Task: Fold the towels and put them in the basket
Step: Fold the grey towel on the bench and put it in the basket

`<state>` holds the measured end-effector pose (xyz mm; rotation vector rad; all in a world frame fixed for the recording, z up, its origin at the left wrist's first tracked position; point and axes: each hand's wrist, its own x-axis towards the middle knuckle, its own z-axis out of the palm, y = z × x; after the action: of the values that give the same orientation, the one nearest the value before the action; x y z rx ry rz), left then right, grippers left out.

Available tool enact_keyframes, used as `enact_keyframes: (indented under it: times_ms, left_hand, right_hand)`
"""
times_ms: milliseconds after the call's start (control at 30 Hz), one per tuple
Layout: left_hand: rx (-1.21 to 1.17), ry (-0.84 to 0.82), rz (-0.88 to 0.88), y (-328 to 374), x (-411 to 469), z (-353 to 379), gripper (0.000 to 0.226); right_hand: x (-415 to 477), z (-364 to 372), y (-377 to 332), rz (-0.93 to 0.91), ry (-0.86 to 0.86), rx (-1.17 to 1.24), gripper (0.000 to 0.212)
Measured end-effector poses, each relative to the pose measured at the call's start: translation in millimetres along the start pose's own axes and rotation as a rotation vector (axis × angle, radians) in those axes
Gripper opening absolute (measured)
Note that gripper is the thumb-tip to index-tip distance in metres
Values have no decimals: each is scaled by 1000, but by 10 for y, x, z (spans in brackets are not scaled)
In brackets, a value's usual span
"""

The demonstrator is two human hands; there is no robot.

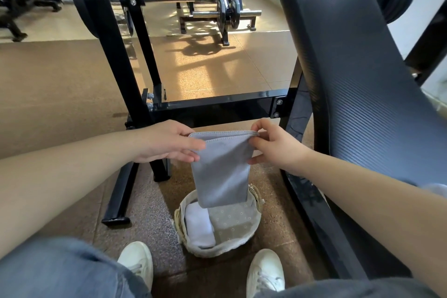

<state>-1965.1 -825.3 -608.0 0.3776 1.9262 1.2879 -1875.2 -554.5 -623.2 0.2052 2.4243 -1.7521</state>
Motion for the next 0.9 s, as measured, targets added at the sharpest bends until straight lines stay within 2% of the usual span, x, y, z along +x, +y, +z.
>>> enact_keyframes:
  times_ms: [133, 200, 333, 467, 567, 633, 733, 800, 900]
  left_hand:
    - [178, 105, 30, -59, 15, 2, 29]
    - [118, 144, 7, -75, 30, 29, 28]
    - [-93, 93, -43, -74, 19, 74, 26]
    - [-214, 86, -15, -26, -1, 86, 40]
    - [-353, 171, 1, 6, 5, 77, 39]
    - [-323, 251, 37, 21, 19, 64, 21]
    - [-210, 271, 69, 12, 27, 64, 16]
    - [-167, 261, 66, 4, 14, 78, 22]
    - [-159, 268, 96, 5, 6, 100, 33]
  right_hand:
    - [12, 36, 29, 44, -34, 55, 4]
    - [22, 46, 40, 58, -34, 75, 3]
    - [45, 27, 11, 67, 23, 156, 10]
    - [65, -4, -18, 64, 105, 261, 18]
    - [71, -28, -22, 23, 142, 340, 14]
    - [72, -34, -29, -28, 152, 349, 12]
    - [52, 5, -69, -75, 140, 345, 25]
    - [40, 56, -103, -97, 133, 362, 41]
    - [30, 103, -147, -113, 132, 385, 39]
